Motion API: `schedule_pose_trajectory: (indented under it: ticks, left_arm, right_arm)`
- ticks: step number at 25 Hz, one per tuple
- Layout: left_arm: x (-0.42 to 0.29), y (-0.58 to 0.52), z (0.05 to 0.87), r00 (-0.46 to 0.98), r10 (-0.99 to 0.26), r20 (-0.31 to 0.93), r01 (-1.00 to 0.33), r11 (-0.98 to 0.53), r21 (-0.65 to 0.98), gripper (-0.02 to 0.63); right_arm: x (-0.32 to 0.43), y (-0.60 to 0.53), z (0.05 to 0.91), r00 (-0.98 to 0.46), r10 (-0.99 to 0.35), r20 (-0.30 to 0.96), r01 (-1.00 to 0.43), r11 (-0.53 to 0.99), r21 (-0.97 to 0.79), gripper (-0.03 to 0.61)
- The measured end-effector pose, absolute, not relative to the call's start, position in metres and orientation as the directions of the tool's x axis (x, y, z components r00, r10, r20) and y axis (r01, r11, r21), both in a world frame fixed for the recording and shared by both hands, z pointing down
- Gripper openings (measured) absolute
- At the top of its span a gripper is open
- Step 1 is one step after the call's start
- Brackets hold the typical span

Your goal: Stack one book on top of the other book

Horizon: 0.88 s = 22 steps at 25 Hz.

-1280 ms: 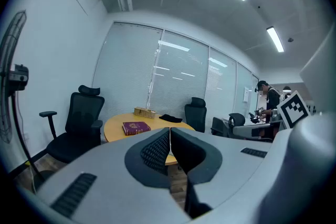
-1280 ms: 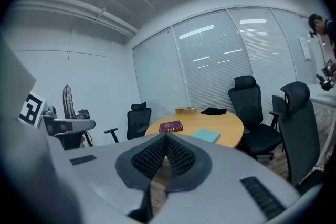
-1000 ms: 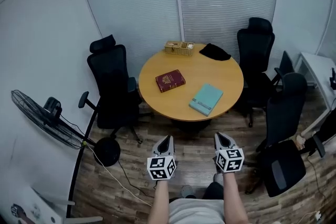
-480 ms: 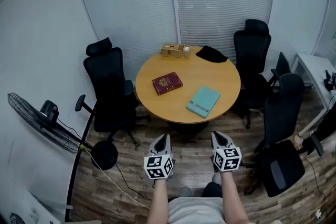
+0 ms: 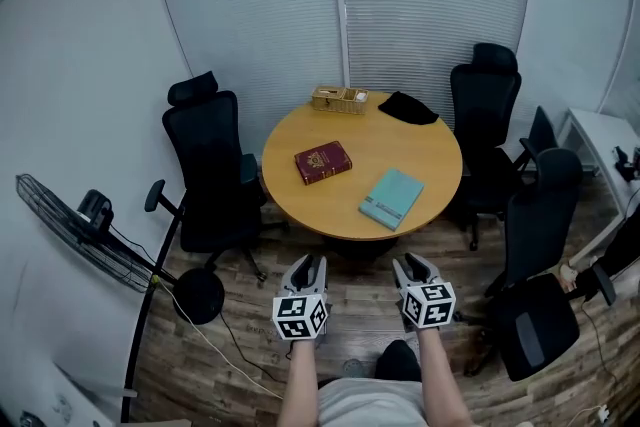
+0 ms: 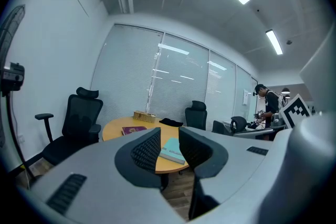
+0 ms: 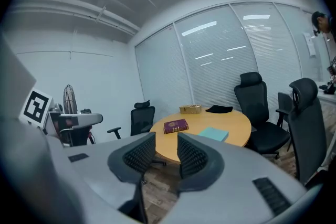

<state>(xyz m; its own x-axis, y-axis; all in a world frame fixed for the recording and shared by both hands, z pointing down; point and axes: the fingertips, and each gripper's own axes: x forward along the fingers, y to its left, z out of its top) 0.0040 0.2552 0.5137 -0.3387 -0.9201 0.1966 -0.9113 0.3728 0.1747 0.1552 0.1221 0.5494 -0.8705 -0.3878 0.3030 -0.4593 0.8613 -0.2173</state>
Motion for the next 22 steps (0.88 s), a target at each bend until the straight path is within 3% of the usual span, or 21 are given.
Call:
schedule_pose_trajectory:
  ticks: [8,22]
  left_arm:
    - [0.008,0.231,0.527,-0.288,-0.927,0.241,-0.929,0.332,0.165,0.224]
    - [-0.041,0.156,0.530,-0.222,-0.937,0.271,-0.951,0.269,0.152,0.252]
  right_arm:
    - [0.159,0.104,0.565,-0.859,-0.398,0.323,-0.486,0.833,-0.265,0.233]
    - [0.106,0.032,0.581,-0.862,-0.376,0.340,-0.485,0.805,-0.340,0.261]
